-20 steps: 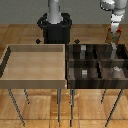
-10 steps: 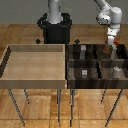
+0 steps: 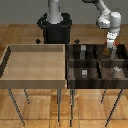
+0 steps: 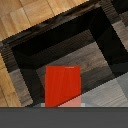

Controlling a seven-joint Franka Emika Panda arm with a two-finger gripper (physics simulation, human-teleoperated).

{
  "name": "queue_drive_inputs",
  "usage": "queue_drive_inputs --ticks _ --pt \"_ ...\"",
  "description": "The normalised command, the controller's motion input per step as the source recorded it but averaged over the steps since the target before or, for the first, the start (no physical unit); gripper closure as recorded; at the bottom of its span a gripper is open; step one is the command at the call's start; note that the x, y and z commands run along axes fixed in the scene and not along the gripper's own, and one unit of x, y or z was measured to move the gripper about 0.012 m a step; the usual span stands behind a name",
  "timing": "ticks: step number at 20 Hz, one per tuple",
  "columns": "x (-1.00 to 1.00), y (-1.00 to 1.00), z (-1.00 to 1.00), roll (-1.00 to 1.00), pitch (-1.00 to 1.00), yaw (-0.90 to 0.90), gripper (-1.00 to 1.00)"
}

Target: Place the box of cereal into the appropriate compartment.

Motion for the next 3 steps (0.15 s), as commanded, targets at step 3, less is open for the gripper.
queue_drive_inputs --ticks 3 --pt "0.0 0.0 0.0 0.0 0.0 0.0 1.0"
